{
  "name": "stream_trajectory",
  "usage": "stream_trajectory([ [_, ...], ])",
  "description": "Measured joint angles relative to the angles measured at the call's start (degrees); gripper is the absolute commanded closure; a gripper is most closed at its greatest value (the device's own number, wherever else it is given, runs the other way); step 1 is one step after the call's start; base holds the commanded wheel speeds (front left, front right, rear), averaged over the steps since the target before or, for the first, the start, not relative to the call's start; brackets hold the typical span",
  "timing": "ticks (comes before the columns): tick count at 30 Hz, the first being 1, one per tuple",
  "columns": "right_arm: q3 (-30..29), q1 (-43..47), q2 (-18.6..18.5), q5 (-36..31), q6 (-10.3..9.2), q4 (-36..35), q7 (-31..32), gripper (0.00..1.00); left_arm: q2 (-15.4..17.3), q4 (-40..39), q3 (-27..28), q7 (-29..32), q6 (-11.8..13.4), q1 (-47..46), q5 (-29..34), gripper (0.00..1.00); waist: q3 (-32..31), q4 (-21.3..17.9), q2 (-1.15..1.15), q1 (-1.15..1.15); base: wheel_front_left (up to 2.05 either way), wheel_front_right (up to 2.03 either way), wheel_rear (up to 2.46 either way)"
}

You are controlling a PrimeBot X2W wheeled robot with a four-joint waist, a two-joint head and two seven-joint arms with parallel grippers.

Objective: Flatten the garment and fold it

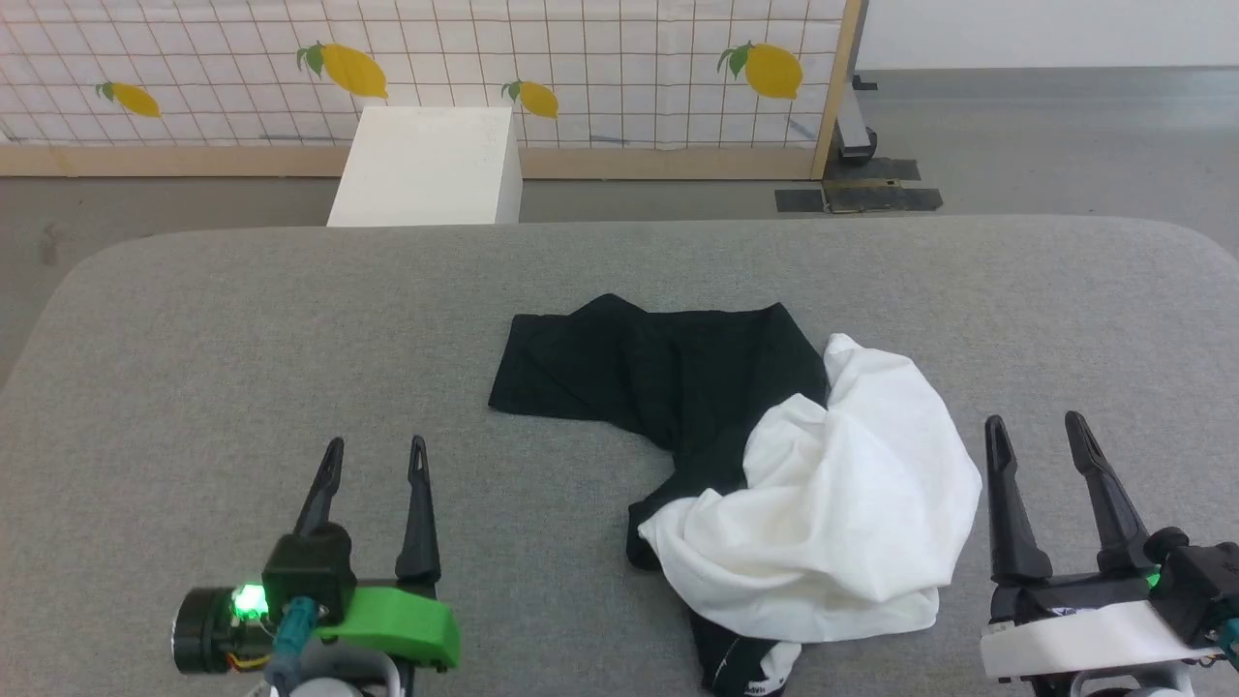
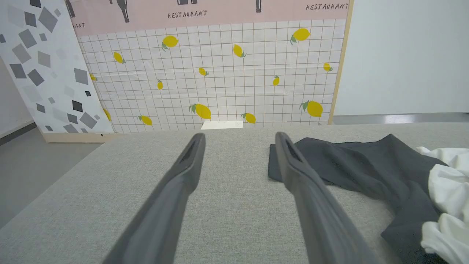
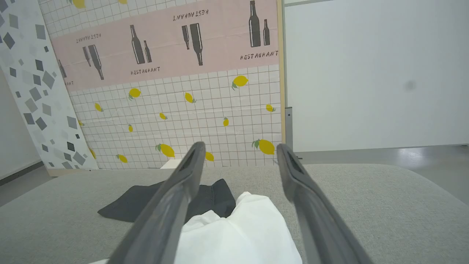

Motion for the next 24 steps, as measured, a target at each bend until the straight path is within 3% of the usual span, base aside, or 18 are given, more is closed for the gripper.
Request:
stream_trajectory([
  [6, 0.35, 0.0, -0.01, 0.0, 0.0, 0.14, 0.0, 0.0, 0.92, 3.89, 2.87, 0.0, -7.43, -8.83, 0.29, 0.0, -0.19, -0.39, 0.0, 0.0, 0.0, 0.0, 0.0],
  [10, 0.52, -0.02, 0.0, 0.0, 0.0, 0.13, 0.0, 0.0, 3.05, 11.09, 2.92, 0.31, -13.04, -18.94, -0.99, 0.0, 0.07, -1.19, 0.0, 0.0, 0.0, 0.0, 0.0],
  [13, 0.55, -0.09, -0.01, 0.0, 0.0, 0.12, 0.0, 0.0, 4.57, 15.79, 1.49, 5.0, -15.97, -26.59, -2.25, 0.0, 0.59, -1.91, 0.0, 0.0, 0.0, 0.0, 0.0],
  [18, 0.91, -0.75, 0.0, 0.0, 0.0, 0.12, 0.0, 0.0, 6.52, 22.36, -4.72, 17.96, -17.67, -36.94, -7.11, 0.0, 2.0, -3.39, 0.0, 0.0, 0.0, 0.0, 0.0],
  [24, 1.29, -2.83, -0.02, 0.03, 0.0, 0.12, 0.0, 0.0, 12.6, 26.86, -21.18, 33.4, -17.82, -44.76, -17.33, 0.0, 4.68, -5.34, 0.0, 0.0, 0.0, 0.0, 0.0],
])
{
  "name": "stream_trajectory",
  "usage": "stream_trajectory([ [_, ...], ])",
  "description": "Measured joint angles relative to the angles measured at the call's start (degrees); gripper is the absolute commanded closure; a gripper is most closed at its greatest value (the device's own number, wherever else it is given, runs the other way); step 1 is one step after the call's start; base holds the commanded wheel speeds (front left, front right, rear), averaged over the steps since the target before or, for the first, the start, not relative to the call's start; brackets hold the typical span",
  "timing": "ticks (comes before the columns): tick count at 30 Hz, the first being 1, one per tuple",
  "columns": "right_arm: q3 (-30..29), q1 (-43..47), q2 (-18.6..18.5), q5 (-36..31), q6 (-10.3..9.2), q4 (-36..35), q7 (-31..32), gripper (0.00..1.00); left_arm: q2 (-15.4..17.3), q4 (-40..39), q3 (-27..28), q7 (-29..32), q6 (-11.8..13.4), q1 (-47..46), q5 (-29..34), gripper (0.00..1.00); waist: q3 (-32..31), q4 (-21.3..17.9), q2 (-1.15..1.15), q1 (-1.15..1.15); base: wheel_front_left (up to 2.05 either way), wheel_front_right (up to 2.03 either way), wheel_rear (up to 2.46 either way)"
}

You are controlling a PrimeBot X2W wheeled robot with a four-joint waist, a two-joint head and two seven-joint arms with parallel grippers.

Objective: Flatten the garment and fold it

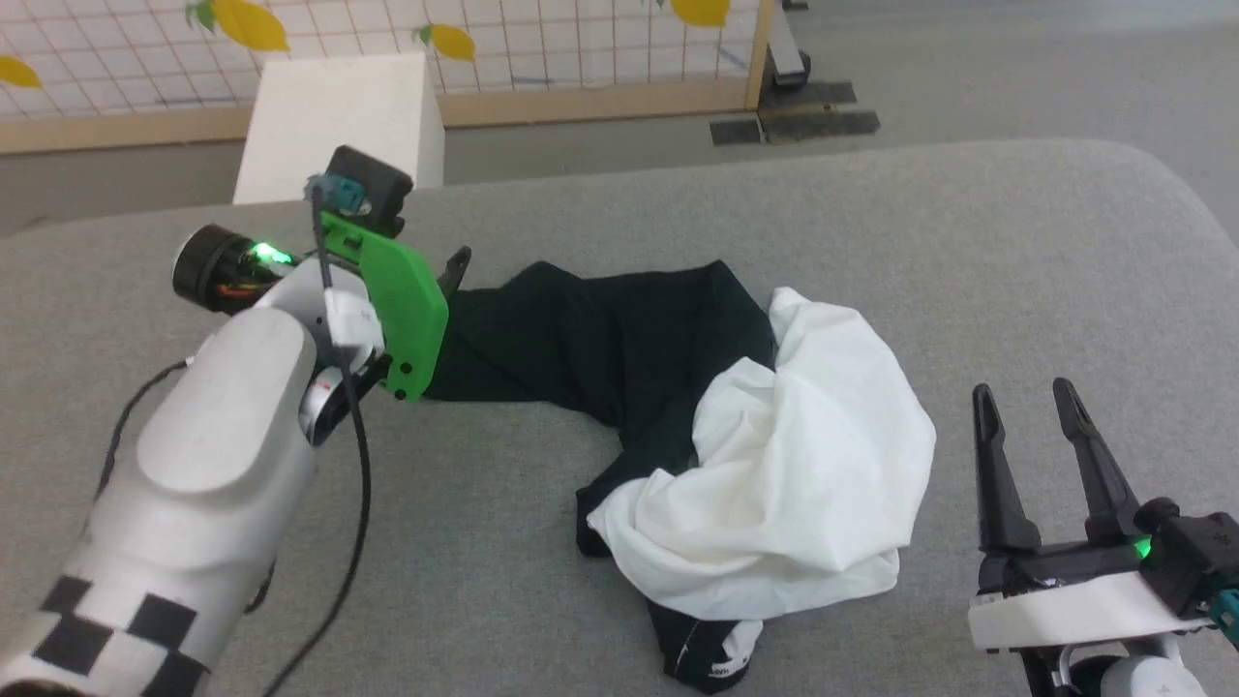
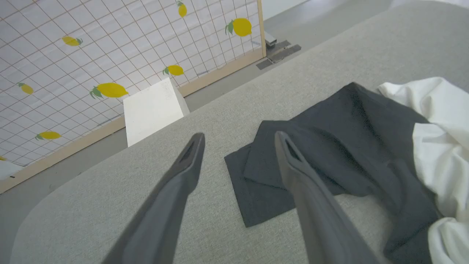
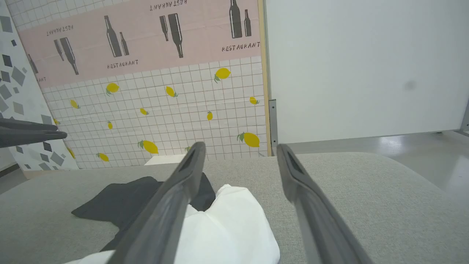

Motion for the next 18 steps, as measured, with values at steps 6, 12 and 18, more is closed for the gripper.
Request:
stream_trajectory([
  [6, 0.49, -2.76, 0.0, 0.1, 0.0, -0.01, 0.0, 0.0, 3.99, 0.27, -12.21, 10.21, -0.08, -7.83, -10.47, 0.0, 3.73, -1.97, 0.0, 0.0, 0.0, 0.0, 0.0],
  [12, 1.26, -5.95, 0.01, 0.91, 0.0, -0.1, 0.0, 0.0, 7.43, 2.04, -21.17, 18.49, -0.09, -14.14, -17.79, 0.0, 8.16, -4.3, 0.0, 0.0, 0.0, 0.0, 0.0],
  [18, 1.78, -8.1, 0.01, 2.11, 0.0, -0.13, 0.0, 0.0, 9.64, 5.61, -26.47, 21.04, -0.09, -18.69, -21.38, 0.0, 12.73, -7.15, 0.0, 0.0, 0.0, 0.0, 0.0],
])
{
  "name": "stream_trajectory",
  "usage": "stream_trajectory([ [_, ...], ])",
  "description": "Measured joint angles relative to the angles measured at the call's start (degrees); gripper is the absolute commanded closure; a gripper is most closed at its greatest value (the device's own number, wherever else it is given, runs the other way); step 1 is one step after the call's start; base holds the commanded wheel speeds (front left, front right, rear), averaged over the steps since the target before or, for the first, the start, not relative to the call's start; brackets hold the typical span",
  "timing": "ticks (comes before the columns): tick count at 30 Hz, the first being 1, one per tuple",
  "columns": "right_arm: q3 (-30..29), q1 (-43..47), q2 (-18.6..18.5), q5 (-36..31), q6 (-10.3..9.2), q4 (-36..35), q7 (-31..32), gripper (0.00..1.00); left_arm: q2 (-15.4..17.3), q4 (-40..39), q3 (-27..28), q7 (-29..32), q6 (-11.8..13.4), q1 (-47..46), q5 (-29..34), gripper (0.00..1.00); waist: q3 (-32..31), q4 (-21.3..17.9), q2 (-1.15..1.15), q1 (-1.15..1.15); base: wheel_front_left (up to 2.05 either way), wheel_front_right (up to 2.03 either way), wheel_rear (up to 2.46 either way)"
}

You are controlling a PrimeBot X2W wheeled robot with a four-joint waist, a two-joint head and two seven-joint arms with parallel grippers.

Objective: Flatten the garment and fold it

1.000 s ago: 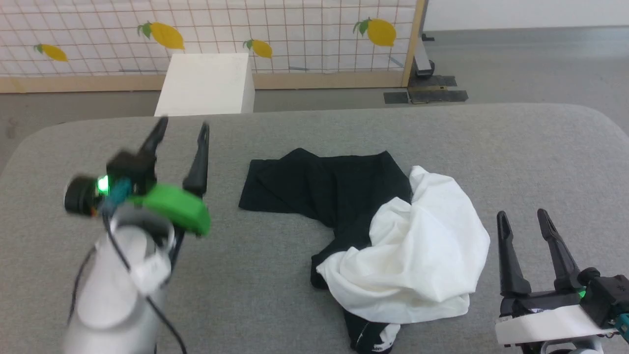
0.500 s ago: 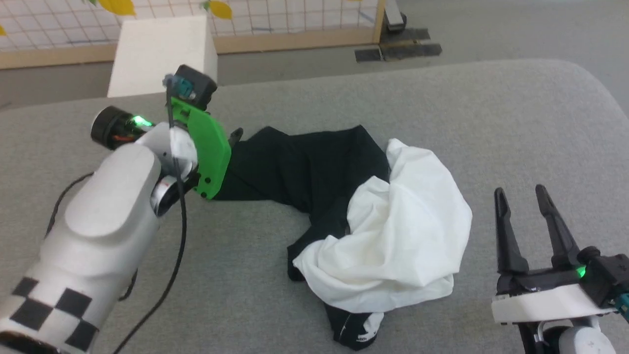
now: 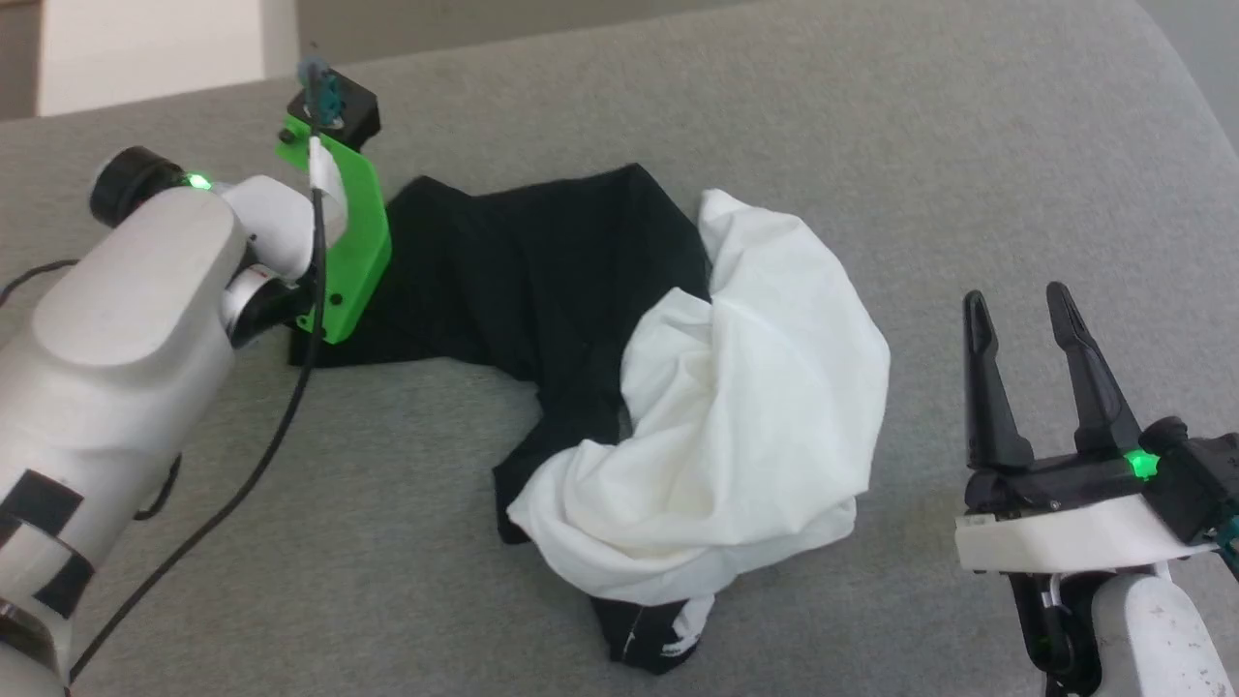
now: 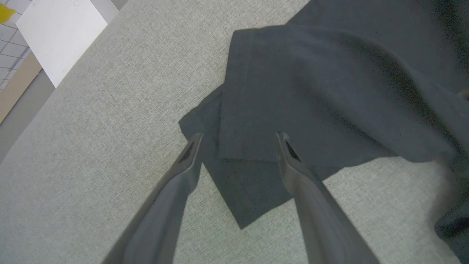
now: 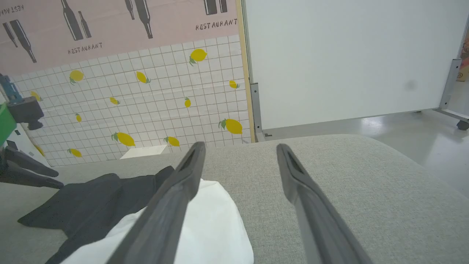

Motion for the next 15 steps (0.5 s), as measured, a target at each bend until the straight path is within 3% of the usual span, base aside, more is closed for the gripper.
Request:
stream_trajectory([
  [10, 1.19, -2.51, 0.01, 1.29, 0.0, -0.37, 0.0, 0.0, 0.51, 4.92, -3.21, -2.4, 0.0, -7.89, -1.74, 0.0, 5.79, -4.83, 0.0, 0.0, 0.0, 0.0, 0.0],
  [15, 1.62, -2.57, -0.02, 1.96, 0.0, -0.51, 0.0, 0.0, 0.37, 7.92, -5.43, 0.82, 0.0, -9.64, -3.49, 0.0, 7.82, -7.14, 0.0, 0.0, 0.0, 0.0, 0.0],
])
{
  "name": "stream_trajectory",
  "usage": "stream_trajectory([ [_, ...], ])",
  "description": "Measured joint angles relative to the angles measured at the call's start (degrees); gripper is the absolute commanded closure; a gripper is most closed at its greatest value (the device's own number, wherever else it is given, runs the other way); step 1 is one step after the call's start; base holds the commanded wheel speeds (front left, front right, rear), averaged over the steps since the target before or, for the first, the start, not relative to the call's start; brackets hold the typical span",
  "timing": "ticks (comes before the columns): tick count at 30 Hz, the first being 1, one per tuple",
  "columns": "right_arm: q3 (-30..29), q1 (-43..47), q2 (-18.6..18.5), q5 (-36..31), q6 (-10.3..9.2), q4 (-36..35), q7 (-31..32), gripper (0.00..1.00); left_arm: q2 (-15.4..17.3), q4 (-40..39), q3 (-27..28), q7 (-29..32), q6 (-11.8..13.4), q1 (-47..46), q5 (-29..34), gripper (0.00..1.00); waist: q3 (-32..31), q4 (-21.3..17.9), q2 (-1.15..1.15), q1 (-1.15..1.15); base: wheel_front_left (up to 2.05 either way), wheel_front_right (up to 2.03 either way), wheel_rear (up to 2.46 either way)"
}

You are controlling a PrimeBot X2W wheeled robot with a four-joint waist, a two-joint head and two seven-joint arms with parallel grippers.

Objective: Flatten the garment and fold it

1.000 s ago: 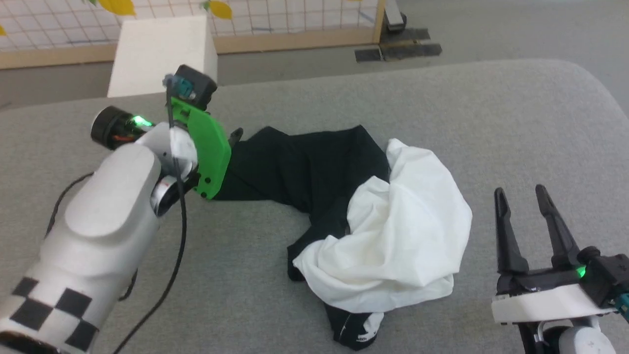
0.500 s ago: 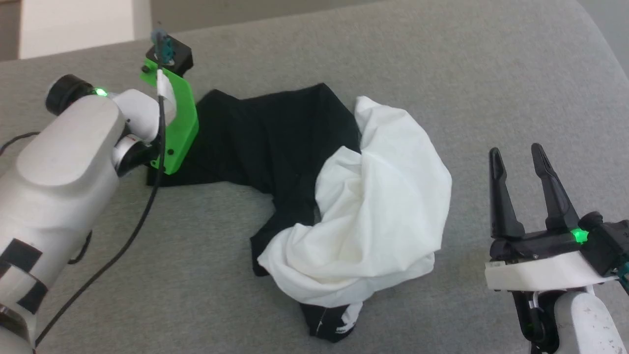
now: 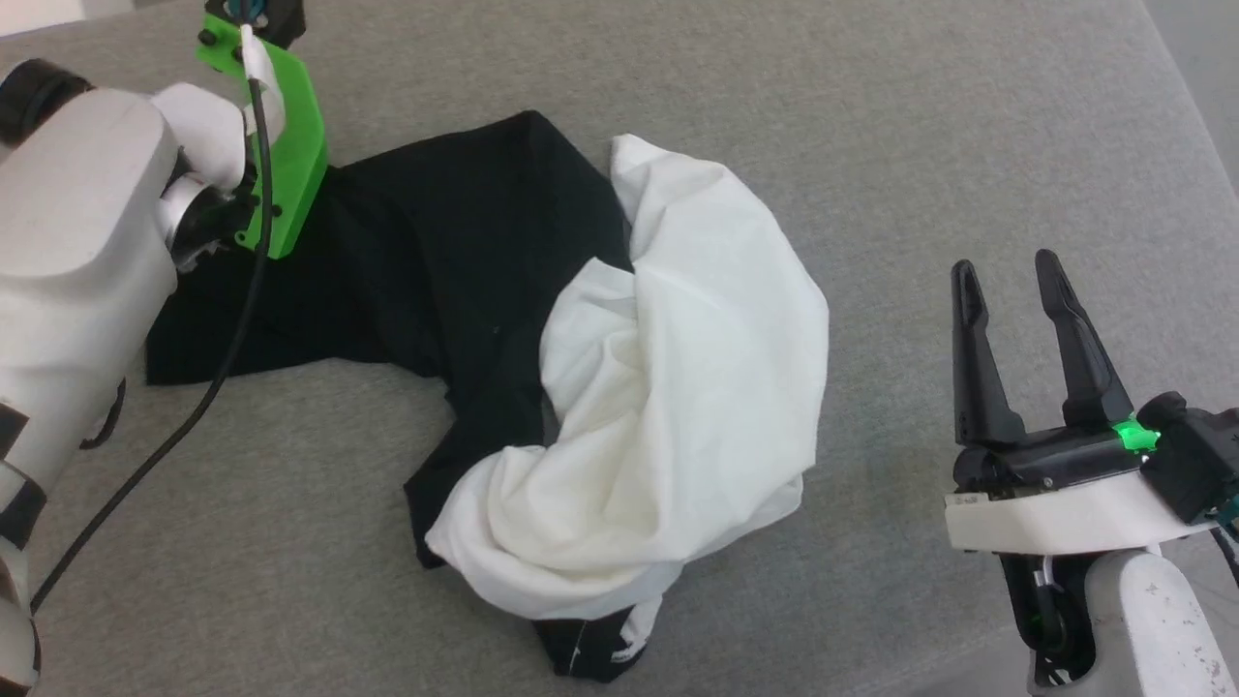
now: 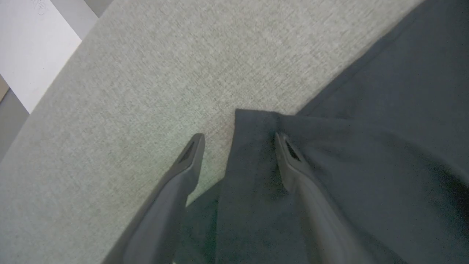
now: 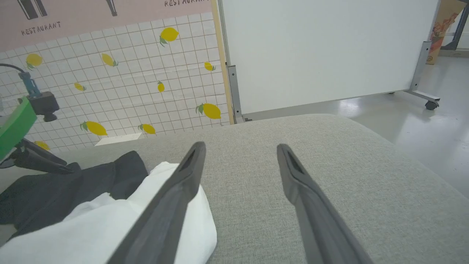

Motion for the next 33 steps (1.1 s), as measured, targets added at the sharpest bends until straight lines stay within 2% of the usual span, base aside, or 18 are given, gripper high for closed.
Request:
stream_trajectory([
  [3, 0.01, 0.03, 0.01, 0.08, 0.0, -0.01, 0.0, 0.0, 0.56, 0.1, -1.63, 1.31, 0.01, -0.72, -1.21, 0.0, 0.82, -1.13, 0.0, 0.0, 0.0, 0.0, 0.0],
  [4, -0.1, 0.05, 0.0, 0.09, 0.0, 0.0, 0.0, 0.0, 0.81, -0.07, -2.0, 1.33, 0.01, -0.83, -1.7, 0.05, 1.07, -1.4, 0.0, 0.0, 0.0, 0.0, 0.0],
  [5, -0.2, 0.06, 0.0, 0.08, 0.0, 0.04, 0.0, 0.0, 1.18, -0.37, -2.29, 1.31, 0.01, -0.85, -2.27, 1.0, 1.18, -1.59, 0.0, 0.0, 0.0, 0.0, 0.0],
  [10, -1.1, 0.73, 0.0, -0.45, 0.0, 0.24, 0.0, 0.0, 1.89, -3.37, -4.38, -2.41, 0.01, -0.24, -4.6, 1.0, 0.32, -1.3, 0.0, 0.0, 0.0, 0.0, 0.0],
  [17, -2.7, 3.46, -0.01, -2.89, 0.0, 0.57, 0.0, 0.0, 3.37, -10.66, -4.21, -16.6, 0.0, 0.46, -6.04, 1.0, -3.05, 1.25, 0.0, -0.01, 0.0, 0.0, 0.0],
  [20, -3.08, 4.95, -0.01, -3.67, 0.0, 0.9, 0.0, 0.0, 5.54, -13.08, -3.9, -20.82, 0.0, 0.88, -6.13, 1.0, -4.83, 3.46, 0.0, 0.0, 0.0, 0.0, 0.0],
  [23, -3.18, 6.45, 0.01, -4.0, 0.0, 1.34, 0.0, 0.0, 8.39, -15.52, -3.23, -24.19, 0.0, 3.59, -7.05, 1.0, -7.2, 5.95, 0.0, 0.0, 0.0, 0.0, 0.0],
  [26, -3.14, 7.95, 0.0, -3.99, 0.0, 1.53, 0.0, 0.0, 12.62, -18.33, -3.24, -25.99, 0.64, 9.32, -9.04, 1.0, -10.18, 8.68, 0.0, -0.01, 0.0, 0.0, 0.0],
  [30, -3.07, 9.14, 0.02, -3.96, 0.0, 1.72, 0.0, 0.0, 18.78, -19.37, -3.78, -26.72, 3.39, 19.84, -13.39, 1.0, -13.44, 12.1, 0.0, -0.01, 0.0, 0.0, 0.0],
  [33, -3.19, 9.26, 0.01, -3.96, 0.0, 1.69, 0.0, 0.0, 21.4, -18.93, -4.17, -27.27, 4.94, 27.02, -17.59, 1.0, -15.39, 14.36, 0.0, -0.01, 0.0, 0.0, 0.0],
])
